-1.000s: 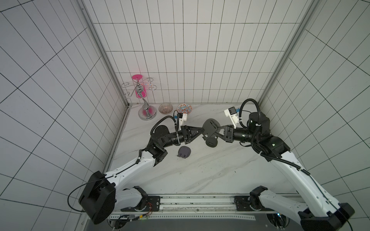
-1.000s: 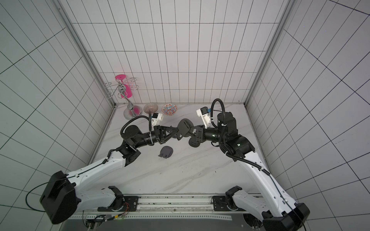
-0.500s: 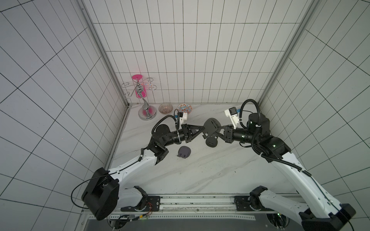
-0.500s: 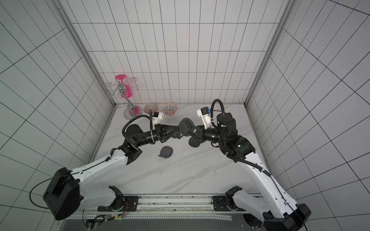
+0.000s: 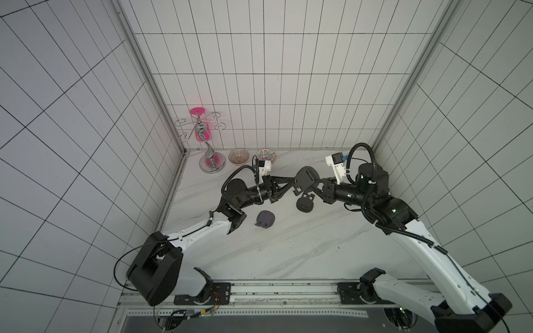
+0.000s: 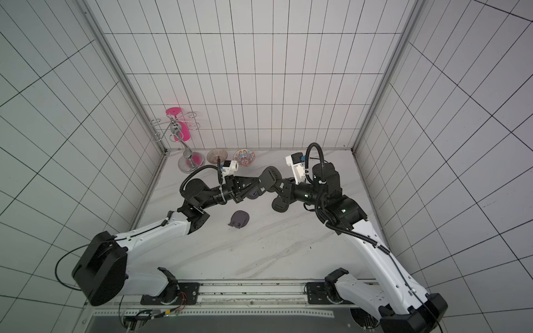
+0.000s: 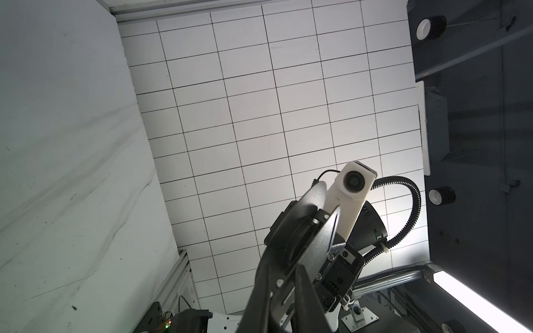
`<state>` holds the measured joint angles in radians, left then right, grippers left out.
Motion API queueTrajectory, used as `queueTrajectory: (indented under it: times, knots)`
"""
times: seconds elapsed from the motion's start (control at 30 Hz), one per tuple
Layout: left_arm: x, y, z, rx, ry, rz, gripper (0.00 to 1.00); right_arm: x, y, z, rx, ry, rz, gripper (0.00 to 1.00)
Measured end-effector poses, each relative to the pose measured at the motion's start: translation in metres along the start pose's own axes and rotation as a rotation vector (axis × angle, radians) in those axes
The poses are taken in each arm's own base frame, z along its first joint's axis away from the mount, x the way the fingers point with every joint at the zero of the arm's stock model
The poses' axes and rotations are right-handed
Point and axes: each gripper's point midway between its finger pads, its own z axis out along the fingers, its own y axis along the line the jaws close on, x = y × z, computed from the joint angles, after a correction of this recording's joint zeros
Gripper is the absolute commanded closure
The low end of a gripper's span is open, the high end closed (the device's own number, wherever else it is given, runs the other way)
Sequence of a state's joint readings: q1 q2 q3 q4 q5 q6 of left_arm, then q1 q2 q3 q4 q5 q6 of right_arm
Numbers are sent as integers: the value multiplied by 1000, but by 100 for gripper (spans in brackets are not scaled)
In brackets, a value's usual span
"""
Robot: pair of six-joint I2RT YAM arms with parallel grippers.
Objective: Open the phone stand
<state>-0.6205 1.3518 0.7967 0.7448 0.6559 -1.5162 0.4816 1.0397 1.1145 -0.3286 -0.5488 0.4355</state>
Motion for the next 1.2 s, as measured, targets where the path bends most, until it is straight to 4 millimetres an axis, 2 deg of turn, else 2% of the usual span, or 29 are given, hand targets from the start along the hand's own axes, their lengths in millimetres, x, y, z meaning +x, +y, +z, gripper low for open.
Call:
queueTrajectory:
  times: [0.27, 0.67, 1.2]
  knots:
    - [-3, -2, -15, -58, -2, 18, 100, 6, -1, 11, -8, 30, -31, 100]
    - [-13, -17, -15, -77, 23, 7, 100, -3, -2, 14, 0, -14, -93, 100]
    - [-28, -6, -9, -172, 1, -88, 100, -4, -33, 24, 144, -33, -143, 100]
